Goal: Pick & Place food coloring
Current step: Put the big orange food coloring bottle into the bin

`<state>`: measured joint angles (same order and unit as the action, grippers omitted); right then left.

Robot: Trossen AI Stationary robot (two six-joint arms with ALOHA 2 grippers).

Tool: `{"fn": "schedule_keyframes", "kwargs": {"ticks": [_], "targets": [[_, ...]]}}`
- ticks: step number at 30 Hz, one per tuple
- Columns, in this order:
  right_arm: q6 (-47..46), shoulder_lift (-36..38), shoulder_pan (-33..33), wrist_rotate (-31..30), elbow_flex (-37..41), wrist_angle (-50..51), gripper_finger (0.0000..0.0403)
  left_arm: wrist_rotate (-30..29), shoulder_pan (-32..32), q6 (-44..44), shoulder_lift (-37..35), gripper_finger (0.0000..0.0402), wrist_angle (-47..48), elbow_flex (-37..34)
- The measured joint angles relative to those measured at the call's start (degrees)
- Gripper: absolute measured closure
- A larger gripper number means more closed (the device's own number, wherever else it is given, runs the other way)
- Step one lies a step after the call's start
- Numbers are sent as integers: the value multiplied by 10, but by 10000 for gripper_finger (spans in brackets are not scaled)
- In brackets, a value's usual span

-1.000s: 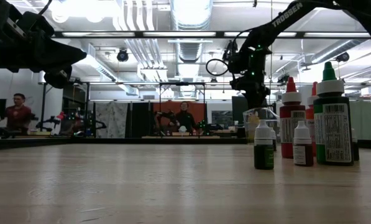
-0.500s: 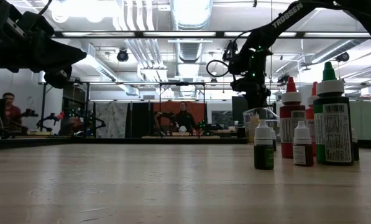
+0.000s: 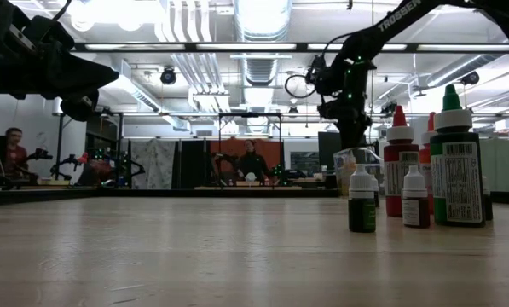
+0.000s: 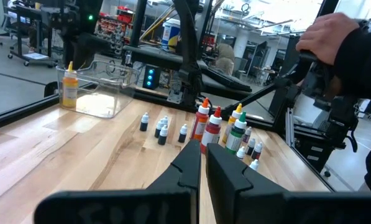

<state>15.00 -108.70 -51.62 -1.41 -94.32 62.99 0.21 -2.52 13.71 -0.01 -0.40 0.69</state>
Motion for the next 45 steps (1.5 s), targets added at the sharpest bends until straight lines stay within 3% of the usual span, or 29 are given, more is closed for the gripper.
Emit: {"fn": "schedule_keyframes", "kwargs": {"ticks": [13,22,36,45], "targets": [[4,98,2,4,5,74,232,0,0,0,0,402,0,0],[28,172,26,19,60,91,232,0,0,0,0,402,0,0],[68,354,111,21,214,70,232,0,0,0,0,402,0,0],[47,450,191,79,272,63,232,0,0,0,0,402,0,0]]}}
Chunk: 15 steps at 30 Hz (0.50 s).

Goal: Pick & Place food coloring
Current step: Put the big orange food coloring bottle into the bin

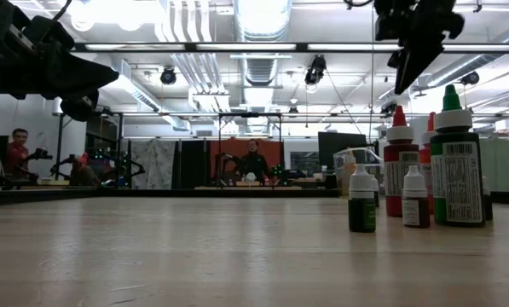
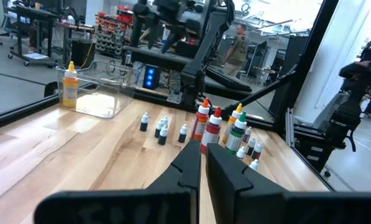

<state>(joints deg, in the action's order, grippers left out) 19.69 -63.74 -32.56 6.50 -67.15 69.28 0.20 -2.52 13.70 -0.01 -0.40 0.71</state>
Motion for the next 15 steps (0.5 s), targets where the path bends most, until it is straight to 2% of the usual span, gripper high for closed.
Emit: {"fn": "schedule_keyframes", "kwargs": {"ticks": [7,15], "targets": [[-31,26,86,0,-2,-2,232,0,0,0,0,402,0,0],[-117,29,173,0,-33,-9,232,0,0,0,0,402,0,0]]}}
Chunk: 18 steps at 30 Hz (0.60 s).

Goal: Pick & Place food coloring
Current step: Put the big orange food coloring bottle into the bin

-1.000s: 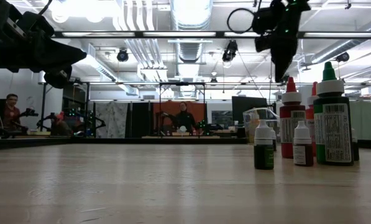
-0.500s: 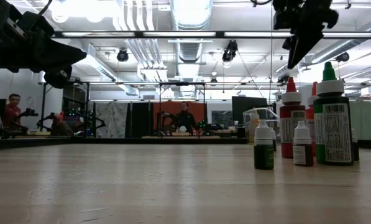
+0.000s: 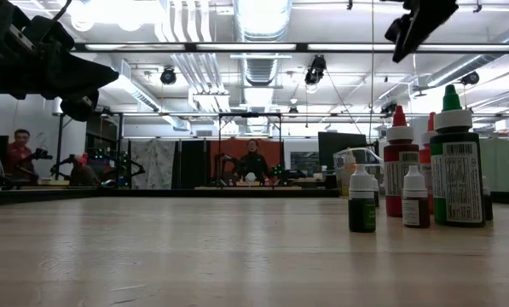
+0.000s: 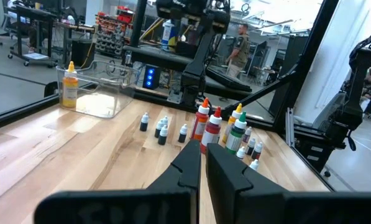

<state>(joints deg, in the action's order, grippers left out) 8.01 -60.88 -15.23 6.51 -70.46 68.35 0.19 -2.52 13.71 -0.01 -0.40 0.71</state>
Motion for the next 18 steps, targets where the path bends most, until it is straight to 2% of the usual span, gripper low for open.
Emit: {"fn": "schedule_keyframes", "kwargs": {"ticks": [7,18], "targets": [[-96,0,63,0,-12,0,232,0,0,0,0,402,0,0],[-184,-27,158,0,-28,-2,232,0,0,0,0,402,0,0]]}}
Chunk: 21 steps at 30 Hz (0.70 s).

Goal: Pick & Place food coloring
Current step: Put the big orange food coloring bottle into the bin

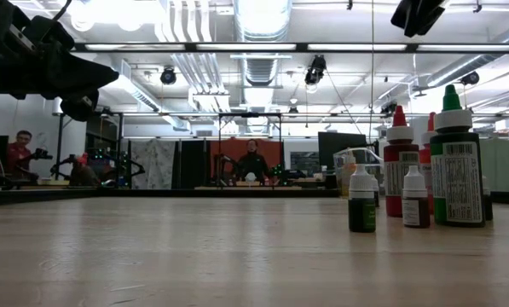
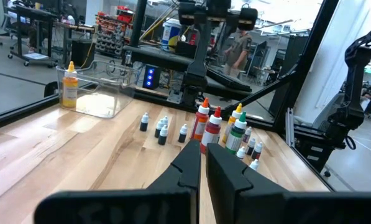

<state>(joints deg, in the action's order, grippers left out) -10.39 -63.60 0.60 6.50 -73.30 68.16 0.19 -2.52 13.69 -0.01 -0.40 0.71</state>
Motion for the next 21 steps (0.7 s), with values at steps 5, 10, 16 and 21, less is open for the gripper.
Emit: {"fn": "schedule_keyframes", "kwargs": {"ticks": [5,10,16,21], "targets": [[-12,-28,20,0,-23,0,232,0,0,0,0,402,0,0],[11,-59,22,0,-51,3,232,0,0,0,0,402,0,0],[27,-82,22,0,-74,16,232,0,0,0,0,402,0,0],[32,-98,22,0,-79,46,232,0,0,0,0,402,0,0]]}}
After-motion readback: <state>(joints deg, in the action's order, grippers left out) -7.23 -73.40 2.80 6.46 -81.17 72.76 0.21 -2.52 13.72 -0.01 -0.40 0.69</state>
